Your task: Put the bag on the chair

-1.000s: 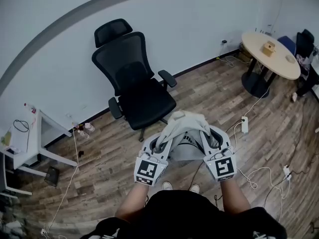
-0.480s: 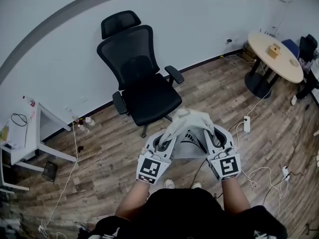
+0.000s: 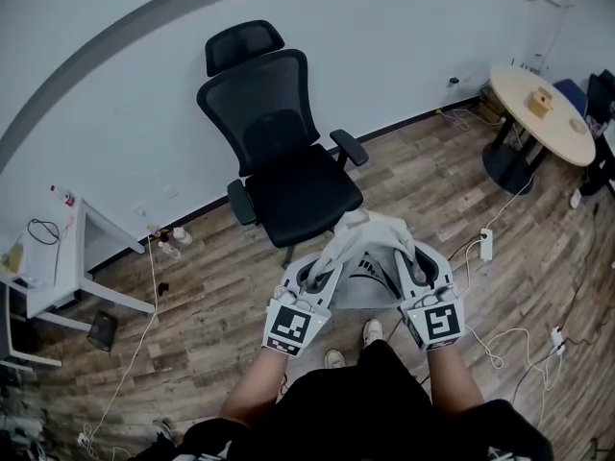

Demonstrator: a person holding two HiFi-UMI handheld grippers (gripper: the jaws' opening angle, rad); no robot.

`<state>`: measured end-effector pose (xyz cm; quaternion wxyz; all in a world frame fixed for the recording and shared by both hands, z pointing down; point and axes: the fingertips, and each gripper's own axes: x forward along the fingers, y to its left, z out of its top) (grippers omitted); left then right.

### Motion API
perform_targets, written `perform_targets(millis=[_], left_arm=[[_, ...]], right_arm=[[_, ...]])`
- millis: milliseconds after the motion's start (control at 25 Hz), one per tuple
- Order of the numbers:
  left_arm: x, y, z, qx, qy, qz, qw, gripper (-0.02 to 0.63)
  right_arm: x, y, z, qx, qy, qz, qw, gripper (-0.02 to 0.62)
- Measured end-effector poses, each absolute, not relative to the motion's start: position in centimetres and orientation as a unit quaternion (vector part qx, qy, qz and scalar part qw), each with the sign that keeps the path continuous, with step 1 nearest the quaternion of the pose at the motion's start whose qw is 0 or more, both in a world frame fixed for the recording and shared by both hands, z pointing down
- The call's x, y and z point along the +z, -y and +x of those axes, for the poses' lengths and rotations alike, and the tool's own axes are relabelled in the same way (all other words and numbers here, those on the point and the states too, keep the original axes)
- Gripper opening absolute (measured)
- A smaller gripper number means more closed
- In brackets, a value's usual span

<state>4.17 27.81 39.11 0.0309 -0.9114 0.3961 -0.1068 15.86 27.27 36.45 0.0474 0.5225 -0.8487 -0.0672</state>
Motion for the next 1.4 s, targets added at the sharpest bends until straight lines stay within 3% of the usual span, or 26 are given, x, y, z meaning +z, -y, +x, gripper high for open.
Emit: perform_targets(millis=[720, 1040, 1400], left_arm=[[40.6, -16.8, 7.9, -0.11, -0.407, -0.907, 0.012, 0.083], [40.8, -14.6, 8.0, -0.115, -0.432, -0.894, 0.019, 0.084], [41.2, -9.9, 8.4, -0.11, -0.469, -0.876, -0.019, 0.083]], right_arm=[[37.7, -15.7, 19.4, -0.054, 0.872, 0.482, 0.061, 0.078], [37.9, -13.4, 19.7, -0.059, 0.89, 0.451, 0.029, 0.08], [38.1, -7.3, 19.8, -0.042, 0.909, 0.415, 0.021, 0.081]])
